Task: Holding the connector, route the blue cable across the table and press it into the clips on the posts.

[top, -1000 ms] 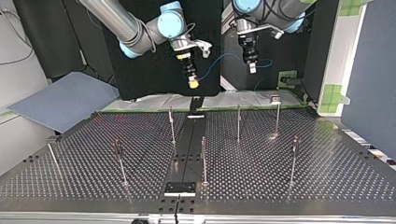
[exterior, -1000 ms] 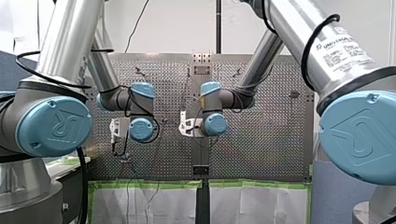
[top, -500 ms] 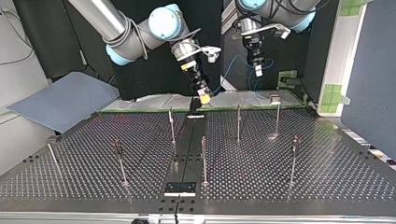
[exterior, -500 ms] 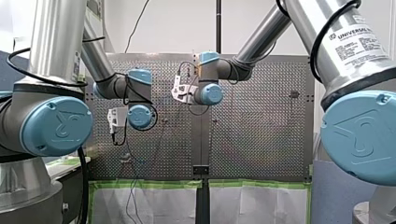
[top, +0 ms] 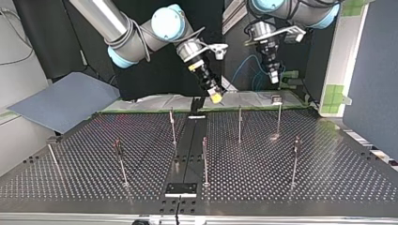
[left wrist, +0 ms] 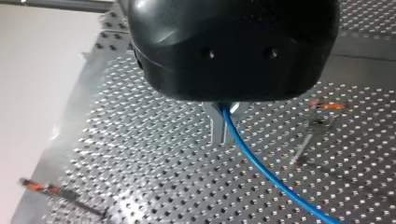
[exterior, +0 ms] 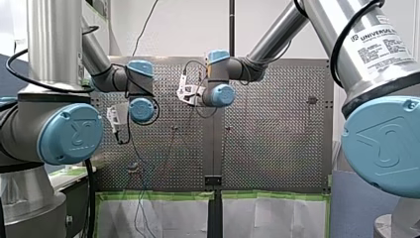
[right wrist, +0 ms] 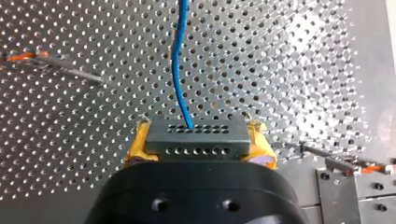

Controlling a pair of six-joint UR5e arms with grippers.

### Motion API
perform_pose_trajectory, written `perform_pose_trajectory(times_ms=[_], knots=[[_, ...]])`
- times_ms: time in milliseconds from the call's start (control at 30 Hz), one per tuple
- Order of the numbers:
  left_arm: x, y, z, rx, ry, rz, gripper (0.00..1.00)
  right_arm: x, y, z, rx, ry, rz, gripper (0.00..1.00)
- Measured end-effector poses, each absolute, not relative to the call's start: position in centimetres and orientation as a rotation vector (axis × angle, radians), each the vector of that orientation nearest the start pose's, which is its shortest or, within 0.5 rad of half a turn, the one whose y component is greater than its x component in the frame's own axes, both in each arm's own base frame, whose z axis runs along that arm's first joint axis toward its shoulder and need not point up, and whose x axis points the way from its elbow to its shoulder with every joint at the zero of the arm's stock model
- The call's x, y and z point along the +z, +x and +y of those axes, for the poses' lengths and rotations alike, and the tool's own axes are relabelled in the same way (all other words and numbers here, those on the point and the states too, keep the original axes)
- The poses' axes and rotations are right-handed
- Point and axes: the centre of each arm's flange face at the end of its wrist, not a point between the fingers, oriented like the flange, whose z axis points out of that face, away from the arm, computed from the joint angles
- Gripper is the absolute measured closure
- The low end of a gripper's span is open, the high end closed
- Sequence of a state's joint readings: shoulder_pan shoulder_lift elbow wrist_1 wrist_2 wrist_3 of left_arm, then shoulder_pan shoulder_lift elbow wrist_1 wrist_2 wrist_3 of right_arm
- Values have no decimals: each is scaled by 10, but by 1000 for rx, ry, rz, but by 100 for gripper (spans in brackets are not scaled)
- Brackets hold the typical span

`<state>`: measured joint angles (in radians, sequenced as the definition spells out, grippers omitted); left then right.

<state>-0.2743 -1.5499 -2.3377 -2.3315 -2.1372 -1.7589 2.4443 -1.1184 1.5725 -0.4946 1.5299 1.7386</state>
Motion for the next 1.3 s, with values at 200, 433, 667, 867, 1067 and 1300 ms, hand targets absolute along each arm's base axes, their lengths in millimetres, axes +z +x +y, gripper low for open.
perform_pose_trajectory(times_ms=[200,433,667,867,1067,1300], knots=[[249,341,-161,51,-430,1437,100,295,587,-312,-2485,-2245,980,100],[280,351,-142,76,-476,1388,100,313,595,-317,-2504,-2227,958,100],[305,366,-128,109,-492,1366,100,333,603,-323,-2509,-2217,947,100],[317,383,-127,106,-478,1371,100,339,612,-330,-2497,-2220,951,100],[331,398,-124,101,-476,1354,100,352,618,-334,-2495,-2221,951,100],[355,412,-117,115,-476,1335,100,375,624,-338,-2516,-2205,942,100]])
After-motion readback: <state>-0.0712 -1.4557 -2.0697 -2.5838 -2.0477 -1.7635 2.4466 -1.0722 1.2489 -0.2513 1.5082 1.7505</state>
